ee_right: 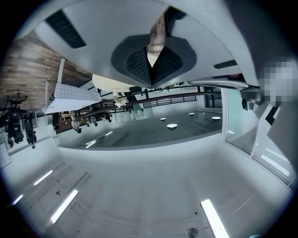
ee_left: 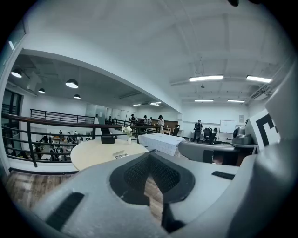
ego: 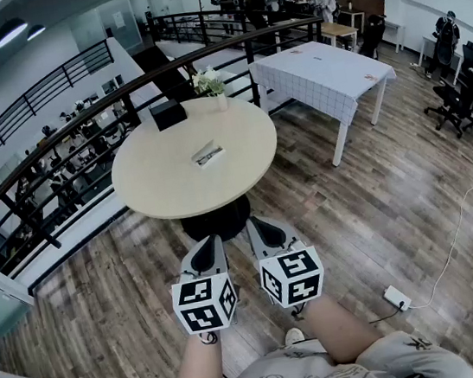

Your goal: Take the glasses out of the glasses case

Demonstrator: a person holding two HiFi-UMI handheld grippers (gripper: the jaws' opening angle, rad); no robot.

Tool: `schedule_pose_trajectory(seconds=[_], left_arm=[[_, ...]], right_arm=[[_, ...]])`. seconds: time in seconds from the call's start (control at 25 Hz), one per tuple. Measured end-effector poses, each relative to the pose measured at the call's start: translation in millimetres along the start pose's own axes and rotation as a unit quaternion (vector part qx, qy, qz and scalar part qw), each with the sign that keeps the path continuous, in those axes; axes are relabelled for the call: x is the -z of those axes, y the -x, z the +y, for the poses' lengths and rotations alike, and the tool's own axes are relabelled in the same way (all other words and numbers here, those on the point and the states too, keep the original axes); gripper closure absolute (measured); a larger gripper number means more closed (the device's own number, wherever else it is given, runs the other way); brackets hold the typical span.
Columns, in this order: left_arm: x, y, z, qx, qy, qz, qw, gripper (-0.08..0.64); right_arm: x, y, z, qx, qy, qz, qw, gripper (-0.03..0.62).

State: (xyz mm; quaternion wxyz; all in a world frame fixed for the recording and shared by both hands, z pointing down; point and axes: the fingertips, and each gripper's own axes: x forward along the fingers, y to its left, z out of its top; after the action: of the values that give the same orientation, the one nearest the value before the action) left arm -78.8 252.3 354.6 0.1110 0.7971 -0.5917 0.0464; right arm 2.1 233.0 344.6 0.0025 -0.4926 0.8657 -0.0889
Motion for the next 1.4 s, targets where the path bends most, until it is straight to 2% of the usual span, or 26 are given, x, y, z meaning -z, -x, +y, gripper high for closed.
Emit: schedule_pose_trajectory(seconds=[0.28, 0.52, 0.76, 0.96, 1.12, 1.4], left_arm=[[-2, -23, -5, -0.003, -0.005, 0.004, 1.0000, 0.551], [-4, -50, -14, -0.007, -0.006, 0.006, 0.9999, 0.551], [-4, -77, -22, -0.020, 0.001, 0.007, 0.9998, 0.551], [2, -91, -30, -0.022, -0.004, 0.019, 0.9996, 0.551], [3, -100, -28, -0.020, -0.003, 0.024, 0.9995, 0.551], [4, -131, -7, -0.014, 0.009, 0.021, 0.9996, 0.551]], right_arm=[[1, -12, -18, -0.005, -0.013, 0.008, 1.000, 0.578], [0, -24, -40, -0.014, 0.000, 0.010, 1.000, 0.578], [-5, -30, -57, -0.044, 0.002, -0.006, 0.999, 0.577], [-3, -35, -73, -0.041, -0.005, -0.002, 0.999, 0.577], [2, -43, -84, -0.016, -0.012, 0.007, 1.000, 0.577], [5, -76, -97, -0.010, -0.013, 0.015, 1.000, 0.577]])
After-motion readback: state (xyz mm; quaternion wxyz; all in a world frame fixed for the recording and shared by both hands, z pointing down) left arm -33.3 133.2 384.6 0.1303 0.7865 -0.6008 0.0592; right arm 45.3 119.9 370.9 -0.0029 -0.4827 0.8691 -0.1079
